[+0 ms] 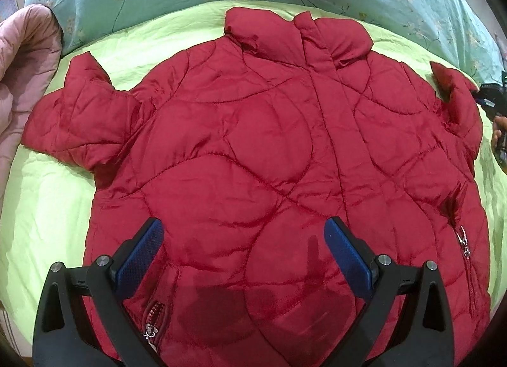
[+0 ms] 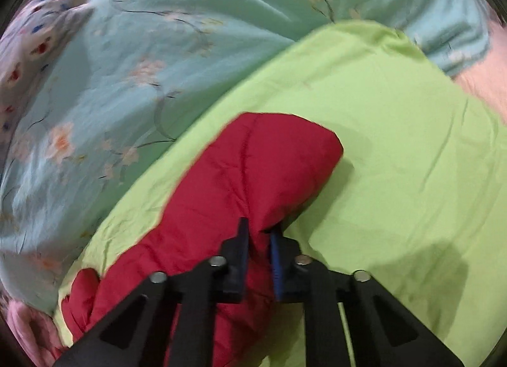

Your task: Fold large clothes

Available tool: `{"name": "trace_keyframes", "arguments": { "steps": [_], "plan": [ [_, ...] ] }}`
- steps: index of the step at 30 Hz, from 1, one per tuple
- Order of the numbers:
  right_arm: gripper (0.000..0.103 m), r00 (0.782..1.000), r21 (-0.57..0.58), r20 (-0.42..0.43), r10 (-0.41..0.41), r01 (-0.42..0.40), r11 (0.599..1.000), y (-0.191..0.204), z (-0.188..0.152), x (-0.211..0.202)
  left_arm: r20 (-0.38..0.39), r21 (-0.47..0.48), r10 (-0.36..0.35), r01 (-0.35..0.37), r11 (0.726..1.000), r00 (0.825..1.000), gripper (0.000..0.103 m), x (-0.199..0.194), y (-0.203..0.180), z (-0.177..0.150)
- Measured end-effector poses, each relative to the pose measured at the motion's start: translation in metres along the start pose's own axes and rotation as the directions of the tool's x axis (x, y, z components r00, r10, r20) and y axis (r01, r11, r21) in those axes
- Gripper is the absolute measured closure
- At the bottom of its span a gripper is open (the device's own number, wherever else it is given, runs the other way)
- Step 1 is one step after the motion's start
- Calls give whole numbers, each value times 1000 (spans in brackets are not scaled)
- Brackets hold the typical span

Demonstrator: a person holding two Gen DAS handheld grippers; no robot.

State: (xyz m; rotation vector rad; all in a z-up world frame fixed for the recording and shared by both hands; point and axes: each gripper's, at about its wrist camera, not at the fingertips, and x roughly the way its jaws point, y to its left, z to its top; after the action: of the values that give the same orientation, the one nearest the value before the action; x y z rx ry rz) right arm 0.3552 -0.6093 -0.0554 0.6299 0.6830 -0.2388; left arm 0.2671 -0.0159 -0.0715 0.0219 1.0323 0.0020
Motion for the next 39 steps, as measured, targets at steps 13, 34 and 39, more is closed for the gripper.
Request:
{"name": "trace_keyframes", "arguments": {
  "steps": [13,34,39],
  "plan": [
    [97,946,-306,-74,317,-324,895,172,-61,-85,53,-55,-6,9,998,999,1,-25,33,6],
    [97,718,-384,-582,382,-657,649,373,-299,-59,58,-249,20,-5,968,998,2,-37,141,-12],
    [94,737,-430,-608,297,-620,656,371,-339,-41,40,-283,12,-1,959,999,2,-31,152,-10]
  ]
}}
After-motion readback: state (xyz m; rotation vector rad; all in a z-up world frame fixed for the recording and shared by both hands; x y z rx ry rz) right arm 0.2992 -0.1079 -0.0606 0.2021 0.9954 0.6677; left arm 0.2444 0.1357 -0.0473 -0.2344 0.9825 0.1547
